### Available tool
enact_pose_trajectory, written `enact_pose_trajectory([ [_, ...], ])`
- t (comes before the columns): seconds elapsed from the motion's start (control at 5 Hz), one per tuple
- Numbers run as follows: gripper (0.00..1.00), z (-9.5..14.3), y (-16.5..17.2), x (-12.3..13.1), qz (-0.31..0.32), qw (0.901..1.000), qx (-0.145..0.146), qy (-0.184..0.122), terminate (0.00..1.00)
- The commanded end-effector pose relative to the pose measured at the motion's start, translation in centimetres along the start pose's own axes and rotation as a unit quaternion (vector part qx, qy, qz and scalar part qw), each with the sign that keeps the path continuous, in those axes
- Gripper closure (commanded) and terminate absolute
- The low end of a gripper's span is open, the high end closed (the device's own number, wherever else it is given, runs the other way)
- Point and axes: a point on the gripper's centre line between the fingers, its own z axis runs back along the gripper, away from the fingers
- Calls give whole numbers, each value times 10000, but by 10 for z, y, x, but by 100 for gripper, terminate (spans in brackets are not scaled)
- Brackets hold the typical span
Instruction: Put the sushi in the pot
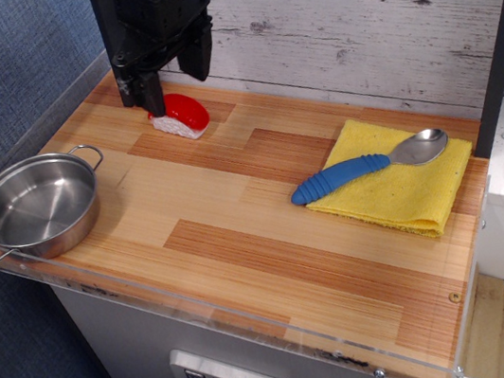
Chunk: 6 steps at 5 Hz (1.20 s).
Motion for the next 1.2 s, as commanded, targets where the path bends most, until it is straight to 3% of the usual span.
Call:
enact_pose_trajectory([
  [0.0, 0, -9, -5, 19, 281, 9995, -139, -79, 0],
  [0.6, 0, -40, -9, 21, 398, 9992, -16, 14, 0],
  [0.8, 100, -43, -6, 22, 529, 9986, 31, 5, 0],
  [1.0, 100, -41, -3, 27, 717, 9974, -67, 45, 0],
])
